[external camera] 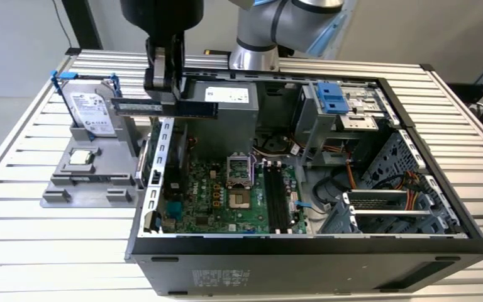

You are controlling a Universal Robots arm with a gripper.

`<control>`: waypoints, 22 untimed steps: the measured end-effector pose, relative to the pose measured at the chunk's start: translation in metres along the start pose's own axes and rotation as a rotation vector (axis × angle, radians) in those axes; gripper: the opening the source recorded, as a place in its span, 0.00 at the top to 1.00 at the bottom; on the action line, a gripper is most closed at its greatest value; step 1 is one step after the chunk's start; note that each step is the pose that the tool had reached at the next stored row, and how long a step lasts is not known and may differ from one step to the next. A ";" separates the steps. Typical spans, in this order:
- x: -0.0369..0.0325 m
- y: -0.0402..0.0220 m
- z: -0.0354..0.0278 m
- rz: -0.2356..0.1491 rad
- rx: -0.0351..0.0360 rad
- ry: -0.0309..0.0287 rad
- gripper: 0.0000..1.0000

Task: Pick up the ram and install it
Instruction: 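Pick up the ram and move it above insertion slot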

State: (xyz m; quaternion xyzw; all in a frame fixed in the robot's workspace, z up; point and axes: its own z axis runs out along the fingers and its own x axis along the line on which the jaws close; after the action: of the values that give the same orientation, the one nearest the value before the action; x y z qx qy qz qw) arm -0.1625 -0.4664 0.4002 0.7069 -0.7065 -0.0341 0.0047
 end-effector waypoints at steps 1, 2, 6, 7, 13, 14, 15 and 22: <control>0.0000 -0.0023 -0.0001 0.000 0.0000 -0.0001 1.00; 0.0000 -0.0049 -0.0002 0.000 -0.0001 -0.0001 1.00; 0.0000 -0.0130 -0.0006 0.000 -0.0002 -0.0001 1.00; 0.0000 -0.0150 -0.0008 0.000 -0.0004 0.0000 1.00; 0.0000 -0.0222 -0.0012 0.000 -0.0008 -0.0001 1.00; 0.0000 -0.0230 -0.0012 0.000 -0.0008 -0.0001 1.00; 0.0000 -0.0235 -0.0012 0.000 -0.0008 -0.0001 1.00; 0.0000 -0.0246 -0.0013 0.000 -0.0008 -0.0001 1.00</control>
State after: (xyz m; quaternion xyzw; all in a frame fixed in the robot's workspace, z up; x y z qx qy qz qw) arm -0.1379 -0.4663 0.4002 0.7068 -0.7065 -0.0344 0.0049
